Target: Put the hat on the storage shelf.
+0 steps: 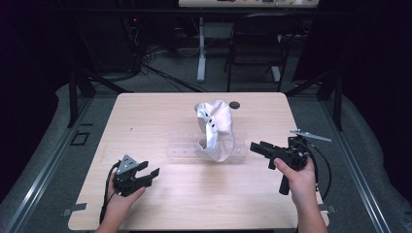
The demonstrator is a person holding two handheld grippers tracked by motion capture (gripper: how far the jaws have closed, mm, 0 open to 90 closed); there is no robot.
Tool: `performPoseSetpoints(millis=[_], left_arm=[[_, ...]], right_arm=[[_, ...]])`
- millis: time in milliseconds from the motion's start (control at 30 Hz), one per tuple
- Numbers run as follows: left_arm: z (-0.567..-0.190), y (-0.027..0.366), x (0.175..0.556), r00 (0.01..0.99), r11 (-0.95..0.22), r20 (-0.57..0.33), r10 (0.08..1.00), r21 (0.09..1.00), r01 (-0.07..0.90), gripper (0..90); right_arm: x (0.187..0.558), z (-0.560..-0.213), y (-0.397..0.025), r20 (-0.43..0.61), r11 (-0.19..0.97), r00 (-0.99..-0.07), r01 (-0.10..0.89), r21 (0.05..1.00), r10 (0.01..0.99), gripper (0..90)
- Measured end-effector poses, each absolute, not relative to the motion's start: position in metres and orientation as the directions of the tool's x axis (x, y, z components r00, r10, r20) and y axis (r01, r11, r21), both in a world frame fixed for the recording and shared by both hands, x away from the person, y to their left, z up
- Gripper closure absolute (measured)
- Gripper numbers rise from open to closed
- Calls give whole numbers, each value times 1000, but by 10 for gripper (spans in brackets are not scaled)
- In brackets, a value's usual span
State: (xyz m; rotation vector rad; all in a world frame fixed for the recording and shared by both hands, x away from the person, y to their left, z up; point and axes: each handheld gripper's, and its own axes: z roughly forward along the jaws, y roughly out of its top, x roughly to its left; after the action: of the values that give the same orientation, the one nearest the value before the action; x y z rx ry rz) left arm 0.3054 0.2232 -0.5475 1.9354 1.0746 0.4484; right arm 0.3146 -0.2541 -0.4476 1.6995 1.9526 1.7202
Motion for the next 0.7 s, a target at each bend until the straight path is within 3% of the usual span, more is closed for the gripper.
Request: performPoseSetpoints(millis=[300,700], left_arm=[[-551,217,306,585,-290,-80,807,809,512,443],[-553,216,307,586,-296,-82,806,802,518,442]], right_arm=[[325,-475,-255,588,-227,-334,697,680,737,419],[327,-483,-246,586,-204,-331,719,664,740,416]])
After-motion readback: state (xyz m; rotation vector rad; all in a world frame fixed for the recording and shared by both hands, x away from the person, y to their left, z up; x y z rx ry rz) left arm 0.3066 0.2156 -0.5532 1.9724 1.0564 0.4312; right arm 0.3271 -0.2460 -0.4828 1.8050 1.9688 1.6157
